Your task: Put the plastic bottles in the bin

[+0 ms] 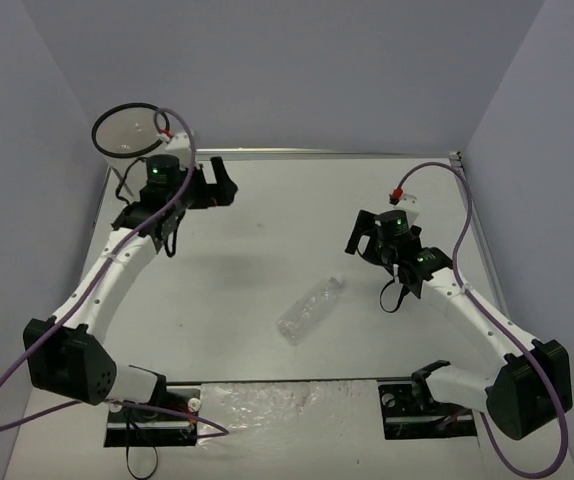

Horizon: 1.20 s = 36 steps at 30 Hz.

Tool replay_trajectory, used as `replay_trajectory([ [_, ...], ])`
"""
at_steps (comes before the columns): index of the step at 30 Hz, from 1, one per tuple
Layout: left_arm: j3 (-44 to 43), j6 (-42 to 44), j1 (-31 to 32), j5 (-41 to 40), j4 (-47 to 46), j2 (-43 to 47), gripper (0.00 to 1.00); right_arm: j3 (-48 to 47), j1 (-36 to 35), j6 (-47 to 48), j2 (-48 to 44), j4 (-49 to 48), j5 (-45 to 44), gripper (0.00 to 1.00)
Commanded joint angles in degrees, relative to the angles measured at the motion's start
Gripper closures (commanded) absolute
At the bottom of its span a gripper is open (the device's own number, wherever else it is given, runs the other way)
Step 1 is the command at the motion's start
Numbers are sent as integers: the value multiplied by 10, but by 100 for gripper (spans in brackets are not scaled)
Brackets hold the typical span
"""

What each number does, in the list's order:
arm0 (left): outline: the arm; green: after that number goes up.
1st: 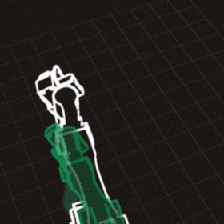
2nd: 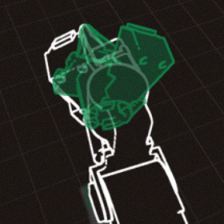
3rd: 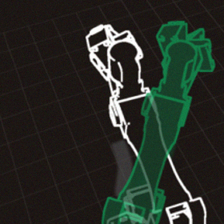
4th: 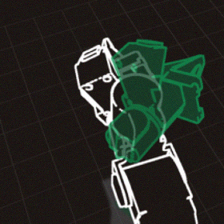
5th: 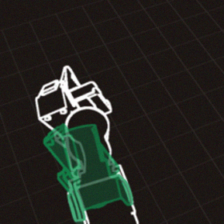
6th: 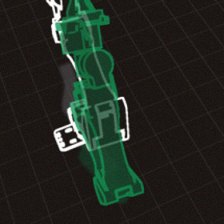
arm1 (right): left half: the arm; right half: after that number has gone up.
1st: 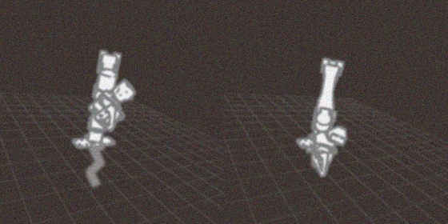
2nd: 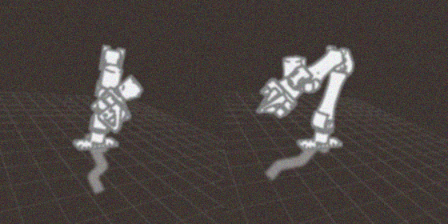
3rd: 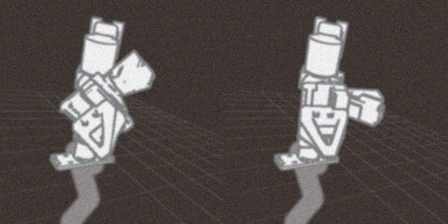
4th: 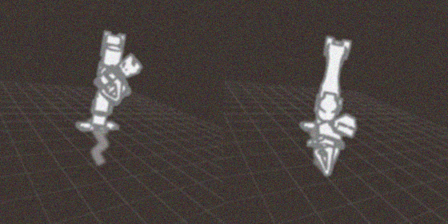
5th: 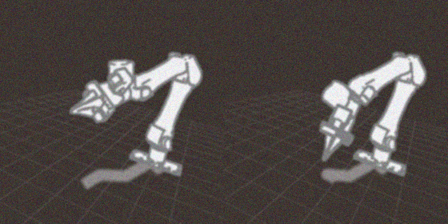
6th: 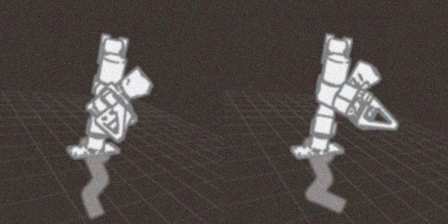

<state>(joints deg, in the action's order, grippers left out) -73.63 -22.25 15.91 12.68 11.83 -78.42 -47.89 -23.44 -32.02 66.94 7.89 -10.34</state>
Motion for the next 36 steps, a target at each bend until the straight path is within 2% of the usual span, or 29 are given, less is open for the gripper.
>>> replay_trajectory([
  [1, -4, 36, 116, 41, 9, 2, 3, 1, 0, -43, -15, -4, -73, 0],
  [6, 40, 35, 207, 87, -31, -47, 3, -17, 23, -79, 27, 16, -70, 0],
  [9, 55, 42, 238, 92, -45, -86, 3, -46, 52, -96, 52, 17, -54, 0],
  [14, 40, 45, 297, 69, -20, -171, 3, -121, 57, -102, 90, 15, -92, 0],
  [20, -7, 25, 330, 55, 9, -253, 3, -199, 57, -68, 143, 8, -101, 0],
  [28, -3, -3, 355, 63, -12, -279, 4, -223, 61, -52, 184, -4, -95, 0],
  [30, -1, -10, 357, 27, -6, -282, 13, -220, 61, -50, 189, -16, -78, 0],
  [32, -5, -13, 358, -5, 9, -282, 36, -218, 60, -47, 189, -26, -69, 0],
  [33, -8, -12, 358, -13, 16, -281, 44, -217, 60, -46, 188, -31, -63, 0],
  [36, -13, -8, 358, -42, 32, -278, 58, -213, 60, -45, 182, -40, -57, 0],
])
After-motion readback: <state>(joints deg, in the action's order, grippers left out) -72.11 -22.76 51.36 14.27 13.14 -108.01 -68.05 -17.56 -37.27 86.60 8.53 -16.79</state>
